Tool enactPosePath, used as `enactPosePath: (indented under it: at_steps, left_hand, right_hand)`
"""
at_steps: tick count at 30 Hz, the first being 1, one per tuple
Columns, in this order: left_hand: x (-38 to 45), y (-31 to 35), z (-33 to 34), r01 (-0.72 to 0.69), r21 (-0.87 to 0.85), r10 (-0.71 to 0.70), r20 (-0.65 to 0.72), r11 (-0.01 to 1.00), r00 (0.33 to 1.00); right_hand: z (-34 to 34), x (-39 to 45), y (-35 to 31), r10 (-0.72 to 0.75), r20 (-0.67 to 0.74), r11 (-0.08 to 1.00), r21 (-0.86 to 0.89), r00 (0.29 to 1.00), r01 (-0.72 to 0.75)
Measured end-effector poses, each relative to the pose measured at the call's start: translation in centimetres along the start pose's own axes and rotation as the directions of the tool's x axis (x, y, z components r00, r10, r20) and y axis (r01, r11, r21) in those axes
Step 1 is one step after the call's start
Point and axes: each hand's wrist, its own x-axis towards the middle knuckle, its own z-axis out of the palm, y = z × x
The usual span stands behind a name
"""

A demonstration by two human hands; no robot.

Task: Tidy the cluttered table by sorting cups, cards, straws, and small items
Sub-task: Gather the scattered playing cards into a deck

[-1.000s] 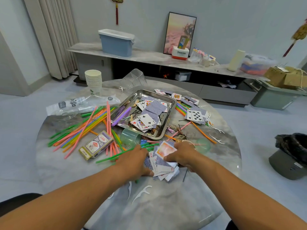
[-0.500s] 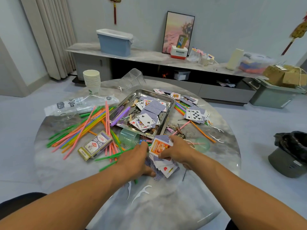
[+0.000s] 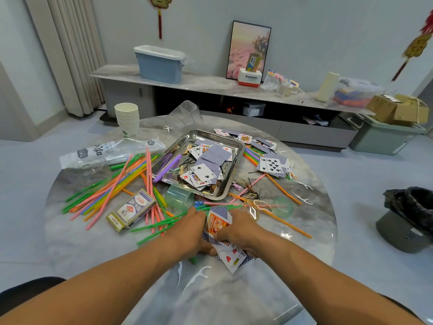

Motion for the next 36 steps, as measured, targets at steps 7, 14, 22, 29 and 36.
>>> enactPosePath:
  at_steps: [7, 14, 22, 29, 36]
  left_hand:
    - [-0.2, 0.2, 0.7, -0.002, 0.049, 0.004, -0.041, 0.999, 0.999]
    - [-0.3, 0.4, 0.4, 0.006, 0.065, -0.006, -0.012, 0.998, 1.0]
    - [-0.9, 0.6, 0.2, 0.042, 0.143, -0.035, -0.055, 0.989, 0.998]
    - [-1.0, 0.9, 0.1, 0.035, 0.171, -0.028, -0.043, 0.985, 0.999]
    - [-1.2, 0.8, -0.1, 0.035, 0.175, -0.026, -0.054, 0.984, 0.998]
  right_hand:
    - [0.9, -0.5, 0.0, -0.064, -0.066, 0.998, 0.011, 0.996, 0.065]
    - [0.7, -1.1, -0.7, -0.096, -0.07, 0.995, 0.013, 0.993, 0.097]
    - [0.1, -1.3, -0.9, -0.074, -0.021, 0.997, -0.018, 0.997, 0.073]
    - [0.4, -1.3, -0.9, -0.091, -0.024, 0.996, -0.012, 0.996, 0.091]
    - [0.1, -1.3, -1.3, -0.031, 0.027, 0.999, -0.025, 0.999, 0.031]
